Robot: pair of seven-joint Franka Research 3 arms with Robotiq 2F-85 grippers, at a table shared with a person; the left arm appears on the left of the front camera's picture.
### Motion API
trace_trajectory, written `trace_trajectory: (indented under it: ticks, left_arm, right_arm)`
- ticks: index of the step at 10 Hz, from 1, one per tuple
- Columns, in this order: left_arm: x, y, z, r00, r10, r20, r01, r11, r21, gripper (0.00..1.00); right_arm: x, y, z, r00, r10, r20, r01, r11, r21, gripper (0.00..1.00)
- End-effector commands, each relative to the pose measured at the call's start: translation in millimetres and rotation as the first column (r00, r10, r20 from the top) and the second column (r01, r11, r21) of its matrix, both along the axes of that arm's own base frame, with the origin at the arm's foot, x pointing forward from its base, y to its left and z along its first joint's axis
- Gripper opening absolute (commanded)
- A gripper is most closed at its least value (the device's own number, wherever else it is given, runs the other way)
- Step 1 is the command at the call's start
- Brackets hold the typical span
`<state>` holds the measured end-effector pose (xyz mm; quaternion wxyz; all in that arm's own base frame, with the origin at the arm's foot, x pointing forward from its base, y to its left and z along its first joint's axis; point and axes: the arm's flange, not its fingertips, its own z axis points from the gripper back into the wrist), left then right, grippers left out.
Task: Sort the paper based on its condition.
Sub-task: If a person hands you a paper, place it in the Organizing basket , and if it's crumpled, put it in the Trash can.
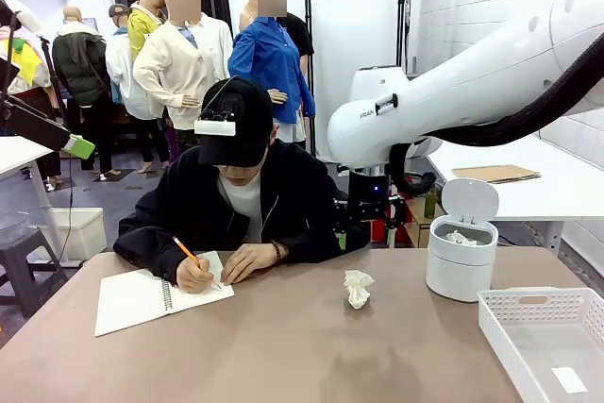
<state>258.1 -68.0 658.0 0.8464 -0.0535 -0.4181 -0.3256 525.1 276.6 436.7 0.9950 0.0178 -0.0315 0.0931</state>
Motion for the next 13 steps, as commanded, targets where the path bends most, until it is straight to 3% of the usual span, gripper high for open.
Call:
trace_trajectory:
  ticks: [1,4,5,9,13]
  left_arm:
    - [0.3,0.5,0.4,1.0,0.002,0.0,-0.002,1.0,-0.001,1.0]
    - [0.3,0.5,0.4,1.0,0.002,0.0,-0.002,1.0,-0.001,1.0]
    - [0.3,0.5,0.4,1.0,0.002,0.0,-0.002,1.0,-0.001,1.0]
    - [0.3,0.5,0.4,1.0,0.002,0.0,-0.002,1.0,-0.001,1.0]
    - [0.3,0.5,0.4,1.0,0.002,0.0,-0.002,1.0,-0.001,1.0]
  right_arm:
    - [1.1,-6.7,9.4,1.0,-0.006,0.013,0.006,1.0,0.0,1.0]
    - [1.1,-3.2,5.3,1.0,-0.005,0.009,0.005,1.0,0.002,1.0]
    - [15.1,-1.3,-2.8,0.999,-0.028,-0.031,0.028,1.0,-0.012,1.0]
    - [41.4,9.8,-46.3,0.996,-0.009,-0.086,0.005,0.999,-0.05,1.0]
    - [52.1,15.2,-91.4,0.976,0.035,-0.217,-0.05,0.997,-0.064,1.0]
